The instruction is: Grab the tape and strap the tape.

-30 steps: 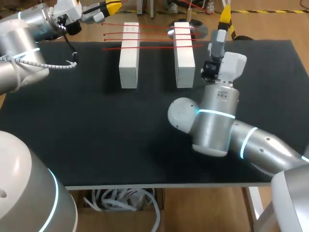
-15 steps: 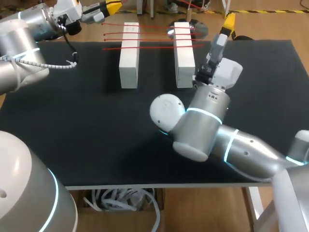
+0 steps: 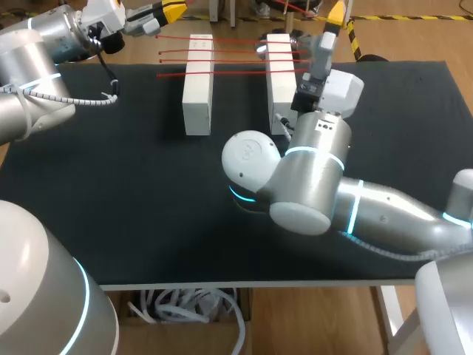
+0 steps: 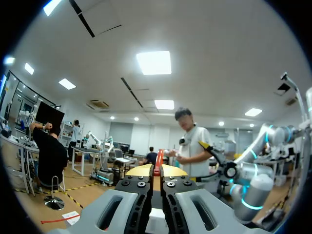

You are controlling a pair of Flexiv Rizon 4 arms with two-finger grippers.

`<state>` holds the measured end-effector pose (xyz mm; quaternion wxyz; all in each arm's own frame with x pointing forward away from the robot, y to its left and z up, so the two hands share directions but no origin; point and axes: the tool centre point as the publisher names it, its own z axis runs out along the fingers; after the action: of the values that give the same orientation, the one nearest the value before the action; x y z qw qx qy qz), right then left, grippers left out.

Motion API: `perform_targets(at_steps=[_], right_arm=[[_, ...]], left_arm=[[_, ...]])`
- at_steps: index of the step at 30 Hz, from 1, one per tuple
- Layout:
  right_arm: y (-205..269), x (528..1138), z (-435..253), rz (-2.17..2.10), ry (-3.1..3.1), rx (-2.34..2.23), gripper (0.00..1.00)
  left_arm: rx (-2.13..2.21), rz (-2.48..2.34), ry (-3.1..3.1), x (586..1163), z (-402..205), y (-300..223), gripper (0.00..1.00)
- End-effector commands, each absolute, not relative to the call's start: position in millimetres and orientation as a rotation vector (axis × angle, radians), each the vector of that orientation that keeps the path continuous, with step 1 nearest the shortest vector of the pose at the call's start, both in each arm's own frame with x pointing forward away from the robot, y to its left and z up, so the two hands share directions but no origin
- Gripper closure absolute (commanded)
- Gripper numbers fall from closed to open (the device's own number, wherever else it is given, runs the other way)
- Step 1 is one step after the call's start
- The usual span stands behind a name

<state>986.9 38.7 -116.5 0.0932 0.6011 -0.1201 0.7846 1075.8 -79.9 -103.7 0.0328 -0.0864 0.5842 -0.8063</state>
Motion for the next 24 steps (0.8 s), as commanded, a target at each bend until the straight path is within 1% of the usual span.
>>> perform_targets(at_steps=[1, 5, 10, 13, 19, 24], right_arm=[[25.1, 977.2, -123.6, 2.51, -0.076, 1.861, 0.0], [18.2, 981.9, -134.6, 2.509, -0.317, 1.852, 0.0], [12.2, 984.8, -131.2, 2.569, -0.408, 1.813, 0.0], [6.1, 988.3, -132.4, 2.529, -0.482, 1.81, 0.0], [6.5, 990.6, -136.6, 2.415, -0.337, 1.89, 0.0], [8.2, 992.4, -132.1, 2.409, -0.224, 1.864, 0.0]], left_arm=[[-0.268, -2.48, 1.795, 1075.4, -104.1, -80.4, 1.0], [-0.268, -2.48, 1.795, 1075.4, -104.1, -80.4, 1.0], [-0.268, -2.48, 1.795, 1075.4, -104.1, -80.4, 1.0], [-0.268, -2.48, 1.795, 1075.4, -104.1, -80.4, 1.0], [-0.268, -2.48, 1.795, 1075.4, -104.1, -80.4, 1.0], [-0.268, -2.48, 1.795, 1075.4, -104.1, -80.4, 1.0]])
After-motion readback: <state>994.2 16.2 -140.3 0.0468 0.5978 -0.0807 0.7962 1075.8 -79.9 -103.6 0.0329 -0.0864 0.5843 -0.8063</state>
